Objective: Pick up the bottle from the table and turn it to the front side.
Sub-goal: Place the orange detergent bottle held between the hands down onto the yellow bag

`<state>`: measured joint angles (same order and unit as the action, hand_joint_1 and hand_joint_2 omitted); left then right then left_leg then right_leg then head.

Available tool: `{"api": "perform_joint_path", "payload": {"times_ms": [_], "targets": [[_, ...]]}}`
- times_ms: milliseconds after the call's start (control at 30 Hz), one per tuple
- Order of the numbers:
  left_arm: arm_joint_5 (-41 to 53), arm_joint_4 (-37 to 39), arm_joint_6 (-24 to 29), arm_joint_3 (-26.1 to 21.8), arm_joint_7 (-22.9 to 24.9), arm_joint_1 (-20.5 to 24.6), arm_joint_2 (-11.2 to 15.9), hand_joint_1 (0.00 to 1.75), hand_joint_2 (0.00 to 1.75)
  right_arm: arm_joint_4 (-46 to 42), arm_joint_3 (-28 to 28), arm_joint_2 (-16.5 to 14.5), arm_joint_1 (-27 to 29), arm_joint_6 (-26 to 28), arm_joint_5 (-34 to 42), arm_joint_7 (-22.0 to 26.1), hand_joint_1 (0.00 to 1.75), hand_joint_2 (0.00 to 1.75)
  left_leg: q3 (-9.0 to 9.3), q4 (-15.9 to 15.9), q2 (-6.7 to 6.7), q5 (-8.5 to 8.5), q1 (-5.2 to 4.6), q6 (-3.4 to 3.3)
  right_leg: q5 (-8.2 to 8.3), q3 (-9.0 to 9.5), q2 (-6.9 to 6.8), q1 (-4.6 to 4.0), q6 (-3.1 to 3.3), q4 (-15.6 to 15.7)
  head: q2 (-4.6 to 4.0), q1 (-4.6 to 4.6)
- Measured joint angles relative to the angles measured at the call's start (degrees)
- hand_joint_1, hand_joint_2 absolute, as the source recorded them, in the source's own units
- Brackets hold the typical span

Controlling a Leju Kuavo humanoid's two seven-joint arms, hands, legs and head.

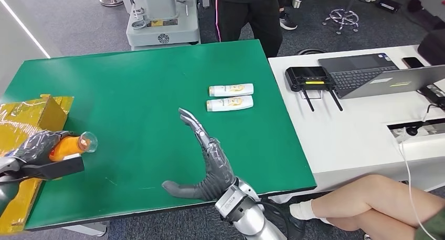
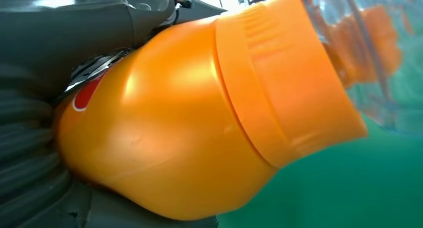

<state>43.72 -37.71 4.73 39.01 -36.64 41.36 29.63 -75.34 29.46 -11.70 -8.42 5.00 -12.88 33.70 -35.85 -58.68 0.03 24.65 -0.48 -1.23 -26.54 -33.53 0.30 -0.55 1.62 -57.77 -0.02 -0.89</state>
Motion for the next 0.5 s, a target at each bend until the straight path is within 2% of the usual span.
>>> {"api": "perform_joint_path", "payload": {"times_ms": [500], "targets": [[6.5, 7.8, 7.2, -0.2, 2.9, -0.4, -6.5, 1.75, 1.75, 0.7, 0.5, -0.2, -0.5, -0.6, 0.0, 0.0, 0.00, 1.75, 0.00, 0.0, -0.03, 0.00, 0.00, 0.00, 0.00, 0.01, -0.05, 0.00, 0.00, 0.0, 0.00, -0.01]]}}
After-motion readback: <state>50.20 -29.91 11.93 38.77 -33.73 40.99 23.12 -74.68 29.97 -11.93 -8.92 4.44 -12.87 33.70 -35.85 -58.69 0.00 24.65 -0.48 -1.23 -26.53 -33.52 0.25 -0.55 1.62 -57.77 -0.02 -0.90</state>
